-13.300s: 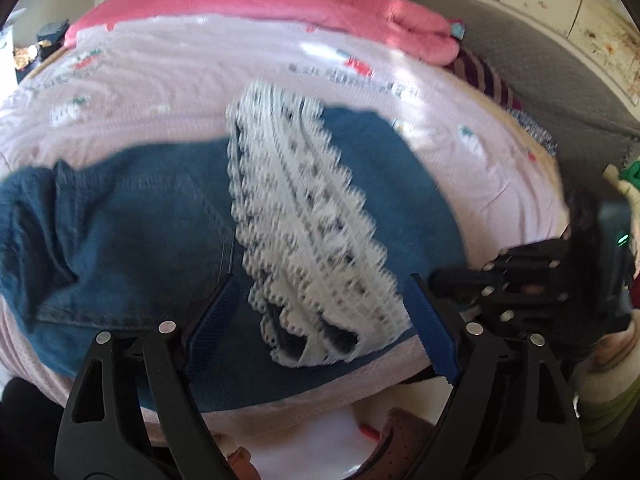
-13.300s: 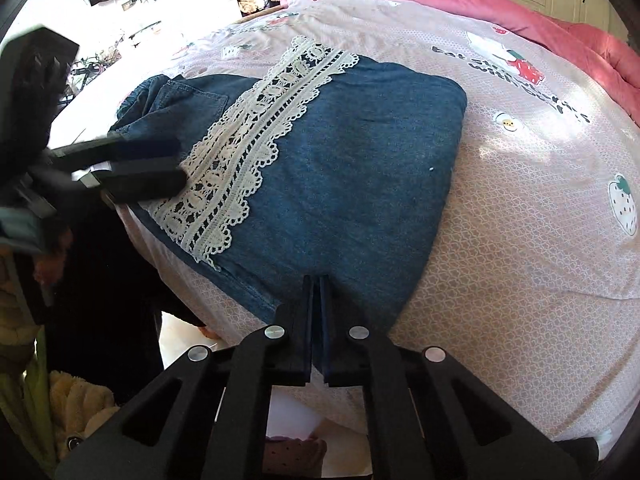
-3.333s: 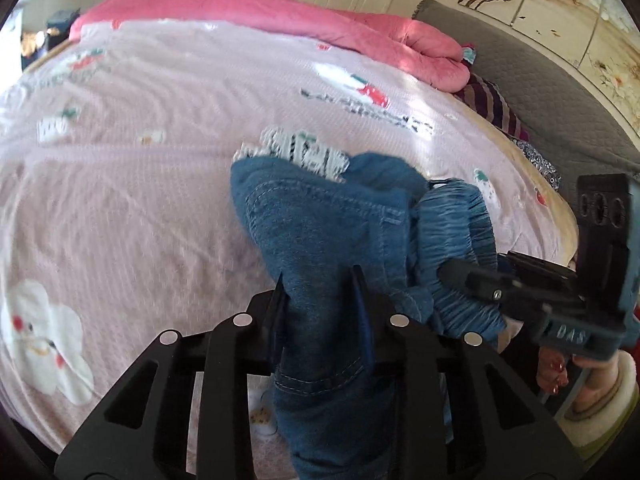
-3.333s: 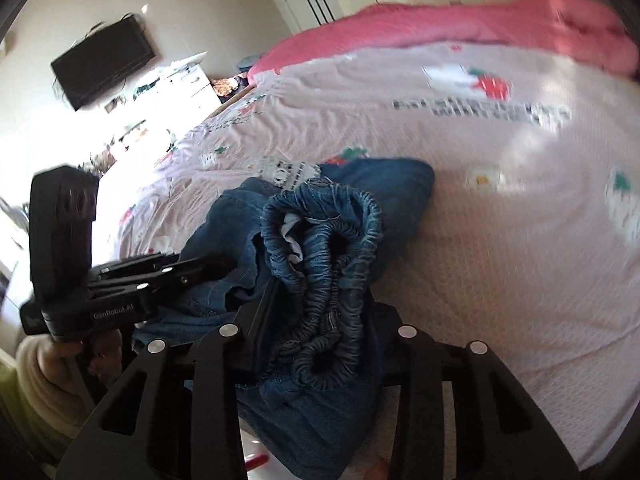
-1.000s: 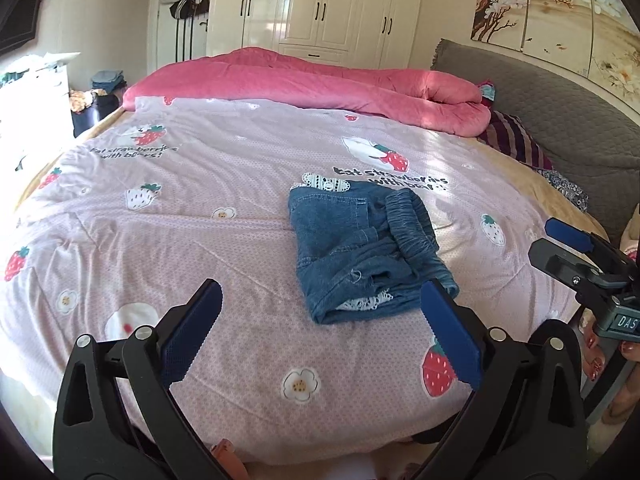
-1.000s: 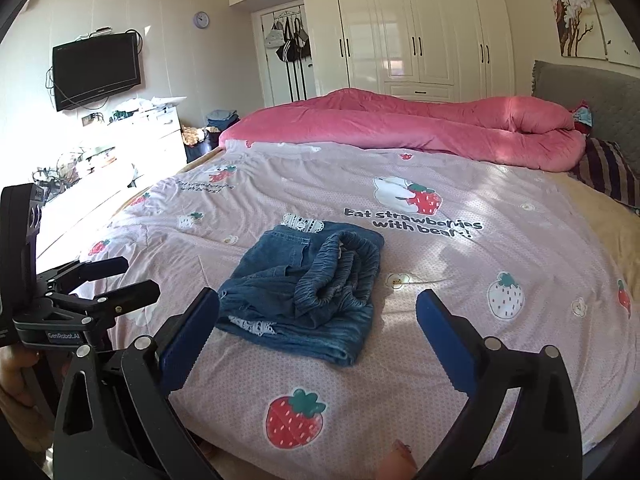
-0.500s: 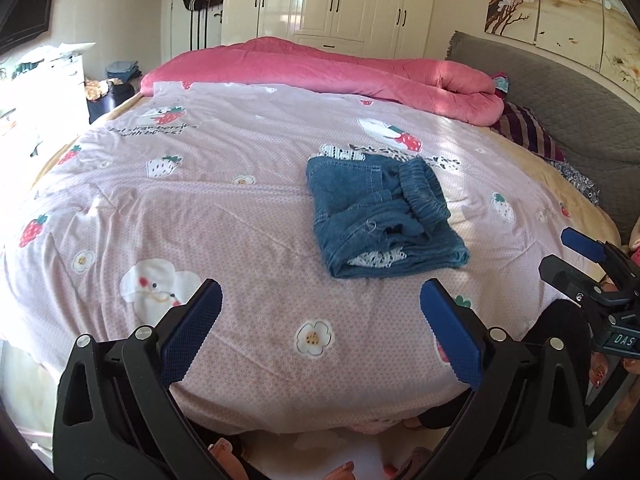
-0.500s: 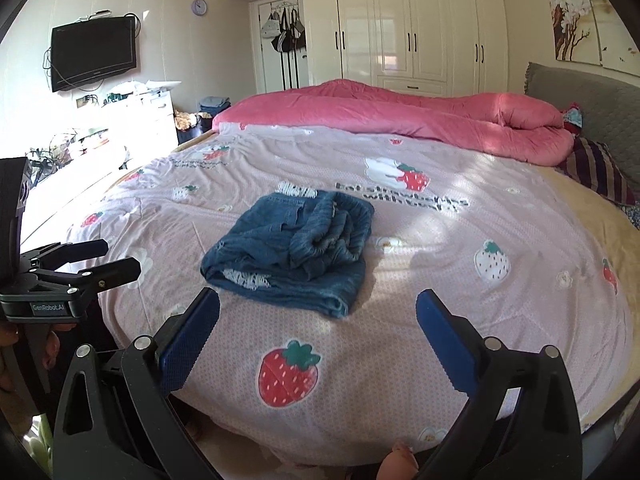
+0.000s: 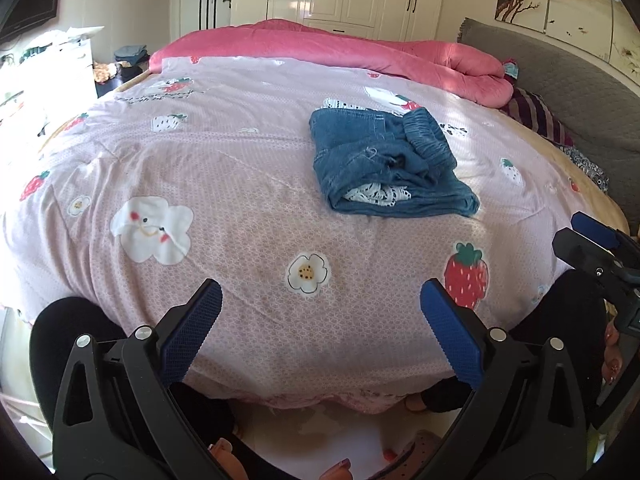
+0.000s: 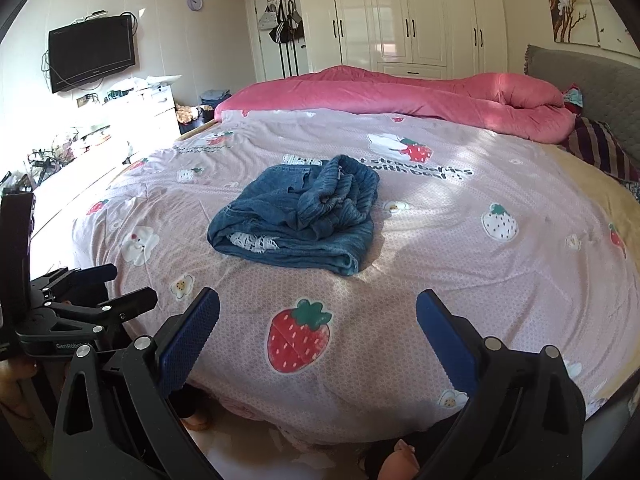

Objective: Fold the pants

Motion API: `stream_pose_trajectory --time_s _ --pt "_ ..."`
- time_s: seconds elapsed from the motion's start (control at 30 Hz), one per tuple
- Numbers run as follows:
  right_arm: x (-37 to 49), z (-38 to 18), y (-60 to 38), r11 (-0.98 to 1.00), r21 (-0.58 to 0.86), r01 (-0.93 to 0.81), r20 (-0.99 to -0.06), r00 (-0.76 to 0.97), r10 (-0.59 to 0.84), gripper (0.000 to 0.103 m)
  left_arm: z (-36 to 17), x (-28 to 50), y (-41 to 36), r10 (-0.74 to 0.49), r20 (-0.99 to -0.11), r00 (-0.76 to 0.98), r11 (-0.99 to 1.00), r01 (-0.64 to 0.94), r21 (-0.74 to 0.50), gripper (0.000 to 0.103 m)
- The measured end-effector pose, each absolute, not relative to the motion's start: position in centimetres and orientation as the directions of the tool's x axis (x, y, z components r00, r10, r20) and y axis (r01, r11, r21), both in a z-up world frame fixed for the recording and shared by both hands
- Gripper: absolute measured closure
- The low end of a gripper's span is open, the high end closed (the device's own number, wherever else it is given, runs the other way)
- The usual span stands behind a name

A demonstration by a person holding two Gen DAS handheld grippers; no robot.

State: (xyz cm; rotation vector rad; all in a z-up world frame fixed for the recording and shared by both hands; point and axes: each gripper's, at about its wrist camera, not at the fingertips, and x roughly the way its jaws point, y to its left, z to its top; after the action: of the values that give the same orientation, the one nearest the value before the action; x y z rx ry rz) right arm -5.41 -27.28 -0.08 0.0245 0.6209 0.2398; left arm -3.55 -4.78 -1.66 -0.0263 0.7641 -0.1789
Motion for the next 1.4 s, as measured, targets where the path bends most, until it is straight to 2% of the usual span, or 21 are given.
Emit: stream_pose_trajectory --time_s 0.37,1.4 --pt "-5.2 -1.3 -27.8 0.973 0.129 -0.191 -0.59 0.774 0.23 0.005 -2.2 -3.7 -5.0 -0.174 -0.692 0.701 0.984 0.146 -0.1 0.01" --pt "-5.4 -1.9 -27.6 0.977 0.109 -0.182 -0.606 0.767 0.21 0.005 -1.5 -3.8 -4.8 -0.148 -0.677 0.721 0.989 0.128 -0.08 0.01"
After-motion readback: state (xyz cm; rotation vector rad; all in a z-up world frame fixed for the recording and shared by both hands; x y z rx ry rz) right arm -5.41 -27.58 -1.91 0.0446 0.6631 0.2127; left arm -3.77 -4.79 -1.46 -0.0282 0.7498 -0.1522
